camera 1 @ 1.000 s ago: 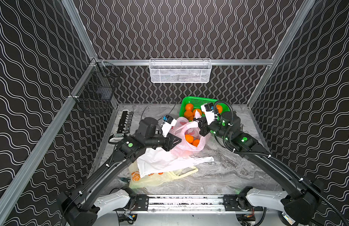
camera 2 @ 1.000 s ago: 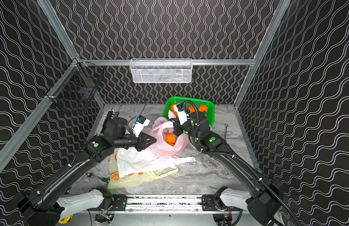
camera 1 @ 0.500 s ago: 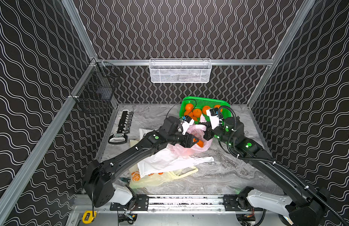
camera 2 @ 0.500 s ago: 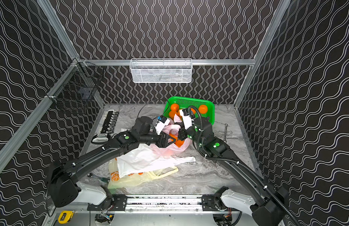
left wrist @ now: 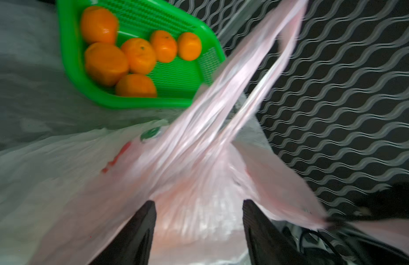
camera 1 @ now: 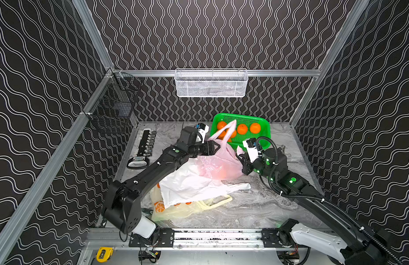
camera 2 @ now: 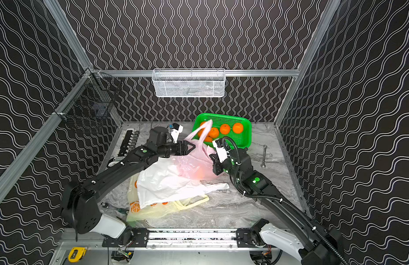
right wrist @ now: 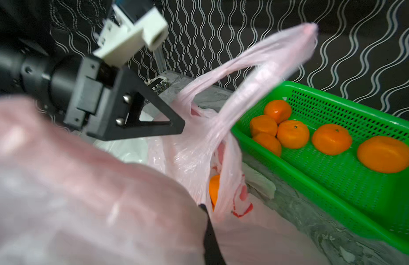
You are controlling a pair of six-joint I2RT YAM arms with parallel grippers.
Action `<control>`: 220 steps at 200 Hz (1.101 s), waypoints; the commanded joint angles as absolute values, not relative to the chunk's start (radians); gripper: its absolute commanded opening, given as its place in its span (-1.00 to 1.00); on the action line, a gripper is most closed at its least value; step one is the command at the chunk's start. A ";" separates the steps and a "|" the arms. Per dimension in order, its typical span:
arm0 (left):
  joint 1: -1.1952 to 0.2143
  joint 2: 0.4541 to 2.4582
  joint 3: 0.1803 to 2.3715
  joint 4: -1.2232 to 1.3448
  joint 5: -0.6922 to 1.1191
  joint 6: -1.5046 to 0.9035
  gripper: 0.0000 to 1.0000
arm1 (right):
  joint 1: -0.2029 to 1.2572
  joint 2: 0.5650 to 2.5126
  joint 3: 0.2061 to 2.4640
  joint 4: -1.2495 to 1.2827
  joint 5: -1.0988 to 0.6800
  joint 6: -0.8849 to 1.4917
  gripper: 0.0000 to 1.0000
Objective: Place the oranges into plastic bags & tie knots
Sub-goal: Tie the plastic bag at the center of the board.
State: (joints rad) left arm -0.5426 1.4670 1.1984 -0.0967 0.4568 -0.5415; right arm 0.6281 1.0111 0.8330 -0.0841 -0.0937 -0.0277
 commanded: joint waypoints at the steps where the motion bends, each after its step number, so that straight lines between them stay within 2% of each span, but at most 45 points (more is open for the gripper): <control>1: -0.539 1.408 1.197 -0.029 0.648 -0.497 0.27 | 0.629 1.026 0.838 -0.030 -0.119 -0.112 -1.00; 18: -0.541 1.353 1.170 -0.022 0.686 -0.506 0.28 | 0.628 1.048 0.853 -0.036 -0.112 -0.131 -1.00; 43: -0.579 1.306 1.173 -0.068 0.660 -0.498 0.41 | 0.630 1.063 0.855 -0.030 -0.121 -0.137 -1.00; 113: -0.702 1.346 1.242 -0.148 0.552 -0.486 0.61 | 0.630 1.064 0.848 -0.023 -0.146 -0.140 -1.00; 183: -0.742 1.387 1.292 -0.200 0.455 -0.471 0.38 | 0.630 1.079 0.854 -0.030 -0.152 -0.123 -1.00; 208: -0.757 1.394 1.308 -0.238 0.420 -0.454 0.20 | 0.630 1.087 0.860 -0.029 -0.150 -0.117 -1.00; 220: -0.764 1.398 1.316 -0.255 0.397 -0.448 0.06 | 0.630 1.089 0.861 -0.025 -0.154 -0.115 -1.00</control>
